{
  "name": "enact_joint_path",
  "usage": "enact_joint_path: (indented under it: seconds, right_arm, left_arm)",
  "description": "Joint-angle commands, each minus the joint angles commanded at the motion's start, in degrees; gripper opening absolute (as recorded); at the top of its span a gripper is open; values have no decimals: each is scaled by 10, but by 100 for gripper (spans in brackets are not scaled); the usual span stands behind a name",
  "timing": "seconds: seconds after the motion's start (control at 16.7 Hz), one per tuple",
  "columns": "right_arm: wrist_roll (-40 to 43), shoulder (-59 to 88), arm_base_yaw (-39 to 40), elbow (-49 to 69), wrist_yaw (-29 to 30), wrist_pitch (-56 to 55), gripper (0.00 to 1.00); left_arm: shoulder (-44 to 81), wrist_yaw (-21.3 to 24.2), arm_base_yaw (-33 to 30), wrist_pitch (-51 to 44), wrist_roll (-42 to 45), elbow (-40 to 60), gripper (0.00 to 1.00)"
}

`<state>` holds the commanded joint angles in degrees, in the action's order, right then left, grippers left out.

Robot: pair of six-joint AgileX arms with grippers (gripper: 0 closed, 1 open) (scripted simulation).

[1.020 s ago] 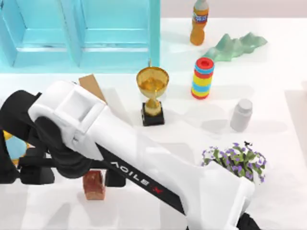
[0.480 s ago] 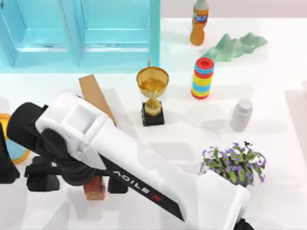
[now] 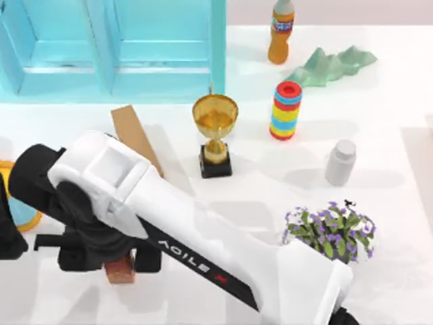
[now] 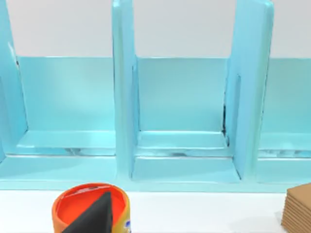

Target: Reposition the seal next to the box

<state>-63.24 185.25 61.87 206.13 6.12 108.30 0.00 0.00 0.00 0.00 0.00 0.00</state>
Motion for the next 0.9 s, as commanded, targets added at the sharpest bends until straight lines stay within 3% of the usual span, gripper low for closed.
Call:
enact_joint_path:
  seconds: [0.24,0.72,0.9]
  right_arm:
    - [0,0,0,0,0,0,2]
    - [0,0,0,0,0,0,0]
    - [0,-24,8,-30,-7,-47,0]
  left_arm:
    - [0,0,0,0,0,0,100]
    - [0,0,0,0,0,0,100]
    - [0,0,0,0,0,0,100]
